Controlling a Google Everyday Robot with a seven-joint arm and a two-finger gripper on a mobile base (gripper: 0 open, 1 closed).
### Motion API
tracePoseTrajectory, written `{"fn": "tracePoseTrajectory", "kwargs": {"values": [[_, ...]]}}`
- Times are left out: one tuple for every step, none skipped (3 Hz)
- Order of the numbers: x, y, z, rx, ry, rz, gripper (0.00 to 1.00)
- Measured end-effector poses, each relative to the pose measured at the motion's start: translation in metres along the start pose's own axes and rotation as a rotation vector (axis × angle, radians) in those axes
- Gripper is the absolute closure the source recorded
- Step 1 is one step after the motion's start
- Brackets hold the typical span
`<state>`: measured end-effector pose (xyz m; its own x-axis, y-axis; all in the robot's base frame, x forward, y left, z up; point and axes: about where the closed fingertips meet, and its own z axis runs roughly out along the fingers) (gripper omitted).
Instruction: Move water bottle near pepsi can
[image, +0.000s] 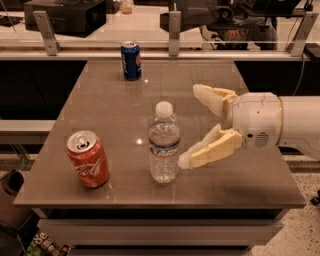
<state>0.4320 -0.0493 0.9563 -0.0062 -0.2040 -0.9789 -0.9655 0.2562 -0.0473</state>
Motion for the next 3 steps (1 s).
{"fn": "tracePoseTrajectory", "kwargs": {"values": [[0.005,0.004,0.009,0.003,-0.053,0.021,0.0],[0.008,0.008,0.019,0.009,-0.087,0.03,0.0],[0.013,0.012,0.028,0.017,-0.099,0.034,0.0]]}}
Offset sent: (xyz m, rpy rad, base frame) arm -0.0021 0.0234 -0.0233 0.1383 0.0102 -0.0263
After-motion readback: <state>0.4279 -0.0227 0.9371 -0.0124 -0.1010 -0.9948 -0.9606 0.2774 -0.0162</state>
